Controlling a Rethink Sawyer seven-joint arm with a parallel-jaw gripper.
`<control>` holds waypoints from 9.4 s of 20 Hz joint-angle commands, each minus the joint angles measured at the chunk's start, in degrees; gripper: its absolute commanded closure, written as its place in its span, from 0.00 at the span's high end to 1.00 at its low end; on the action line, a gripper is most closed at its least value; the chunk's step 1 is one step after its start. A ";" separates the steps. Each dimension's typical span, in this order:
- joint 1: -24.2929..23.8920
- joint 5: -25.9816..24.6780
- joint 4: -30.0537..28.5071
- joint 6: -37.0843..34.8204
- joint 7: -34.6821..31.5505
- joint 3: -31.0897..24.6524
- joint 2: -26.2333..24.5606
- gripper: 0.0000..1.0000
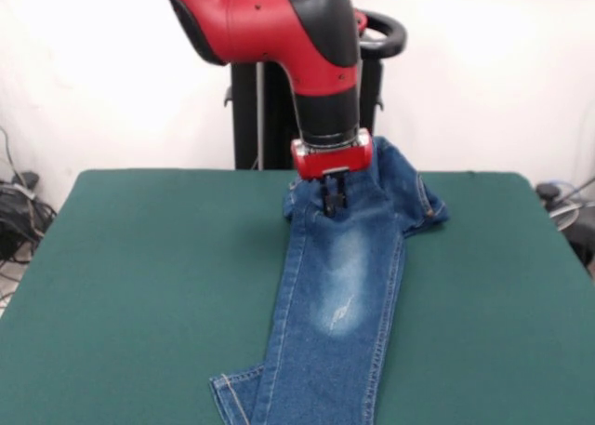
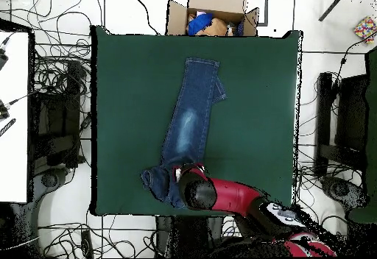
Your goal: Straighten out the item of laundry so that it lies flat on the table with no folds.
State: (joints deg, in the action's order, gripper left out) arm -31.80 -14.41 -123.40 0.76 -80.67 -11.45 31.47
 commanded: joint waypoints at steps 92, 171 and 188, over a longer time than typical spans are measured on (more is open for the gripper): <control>-8.85 0.20 16.56 -24.05 2.15 -6.11 2.63 1.00; -27.57 -6.39 18.97 -41.38 8.99 -22.61 -8.19 1.00; -29.71 -7.73 20.23 -46.30 8.79 -24.92 -6.83 1.00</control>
State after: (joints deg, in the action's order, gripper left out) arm -61.40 -20.17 -108.16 -40.35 -80.66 -31.79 24.19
